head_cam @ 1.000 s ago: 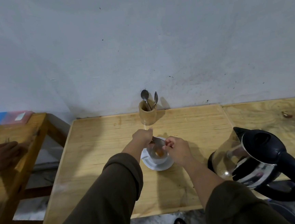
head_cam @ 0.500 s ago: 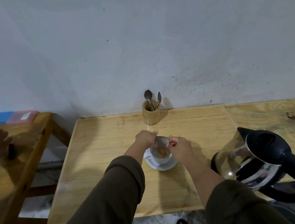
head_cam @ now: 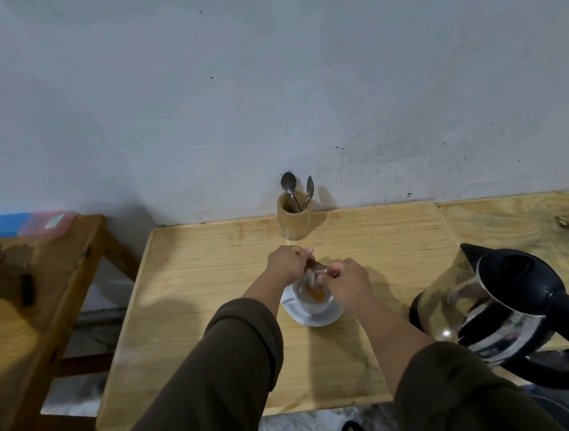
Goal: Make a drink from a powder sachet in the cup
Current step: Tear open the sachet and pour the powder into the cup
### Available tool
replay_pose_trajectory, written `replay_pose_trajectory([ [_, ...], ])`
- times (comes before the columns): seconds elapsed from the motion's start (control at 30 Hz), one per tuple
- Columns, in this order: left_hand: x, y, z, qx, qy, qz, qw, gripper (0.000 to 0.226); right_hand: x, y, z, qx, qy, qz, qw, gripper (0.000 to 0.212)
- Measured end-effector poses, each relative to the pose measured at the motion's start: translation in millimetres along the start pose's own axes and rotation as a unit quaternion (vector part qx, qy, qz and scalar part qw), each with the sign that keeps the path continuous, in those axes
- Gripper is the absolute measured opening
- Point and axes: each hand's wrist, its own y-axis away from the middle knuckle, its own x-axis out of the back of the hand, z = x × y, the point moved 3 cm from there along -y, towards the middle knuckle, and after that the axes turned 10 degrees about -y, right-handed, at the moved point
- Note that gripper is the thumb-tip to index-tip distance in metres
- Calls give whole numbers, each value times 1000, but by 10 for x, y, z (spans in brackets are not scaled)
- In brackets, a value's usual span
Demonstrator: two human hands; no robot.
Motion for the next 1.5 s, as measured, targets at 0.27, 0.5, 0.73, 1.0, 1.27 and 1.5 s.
replay_pose_trajectory([
  [0.27, 64, 33, 33, -11, 21, 2, 1000, 40, -84, -45, 1, -8, -19, 14, 1000, 51],
  [0.5, 165, 40, -72, 59, -14, 33, 998, 39, -99, -54, 14, 12, 39, -13, 999, 28],
  [0.73, 127, 97, -309, 125, 198, -18, 972, 28, -13, 61, -68, 25, 6, 14, 1000, 58],
  [1.0, 189, 226, -615, 117, 368, 88, 918, 26, -267, 239, -333, -20, -143, 43, 989, 28],
  [1.27, 328, 366, -1168, 140, 274, 148, 940, 13, -1003, 321, -471, -33, -86, -6, 996, 12],
  [1.5, 252, 403, -1607, 140, 146, 137, 970, 20, -1494, 362, -289, -44, 42, -44, 997, 25],
])
